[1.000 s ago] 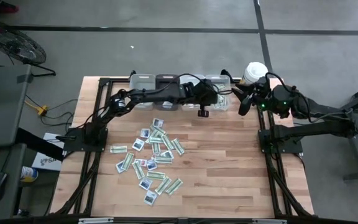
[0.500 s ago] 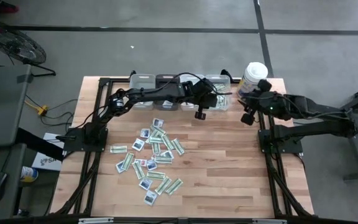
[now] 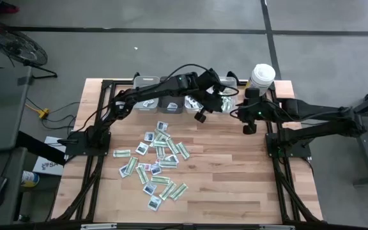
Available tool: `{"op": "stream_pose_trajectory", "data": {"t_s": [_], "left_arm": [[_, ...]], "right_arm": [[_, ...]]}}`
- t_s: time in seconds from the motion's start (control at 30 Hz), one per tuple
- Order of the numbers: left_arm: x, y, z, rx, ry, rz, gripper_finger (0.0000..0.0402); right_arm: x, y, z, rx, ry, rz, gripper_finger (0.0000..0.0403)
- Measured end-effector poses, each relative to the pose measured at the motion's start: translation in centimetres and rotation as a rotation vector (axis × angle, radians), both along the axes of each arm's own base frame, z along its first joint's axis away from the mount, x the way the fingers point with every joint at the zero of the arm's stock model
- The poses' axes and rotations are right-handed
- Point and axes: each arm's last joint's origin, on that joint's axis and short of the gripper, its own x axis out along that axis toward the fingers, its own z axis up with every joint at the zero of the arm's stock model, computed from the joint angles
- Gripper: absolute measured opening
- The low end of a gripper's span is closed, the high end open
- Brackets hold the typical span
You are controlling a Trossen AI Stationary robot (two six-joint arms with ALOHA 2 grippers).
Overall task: Pick & Place First Aid Supplies
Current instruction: Put the green bandage into the transparent bin
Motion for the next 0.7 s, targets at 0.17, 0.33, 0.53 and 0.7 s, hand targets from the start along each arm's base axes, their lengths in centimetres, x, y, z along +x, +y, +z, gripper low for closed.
{"op": "stream_pose_trajectory", "data": {"t_s": [0.17,0.33,0.53,0.7], "left_arm": [[-0.4,-0.7,1.1,-0.009,-0.025,-0.038,0.0],[-0.4,-1.3,1.0,-0.033,-0.013,-0.054,0.0],[-0.2,-1.9,1.0,-0.027,-0.023,-0.062,0.0],[-0.2,-1.9,0.9,-0.039,-0.009,-0.058,0.0]], "right_arm": [[0.9,-0.1,0.2,-0.008,-0.044,0.031,0.0136],[1.4,-0.1,0.5,-0.021,-0.095,0.049,0.0136],[2.5,-0.1,-0.5,0.006,-0.03,0.106,0.0135],[3.1,-0.3,-1.0,0.011,-0.018,0.027,0.0095]]}}
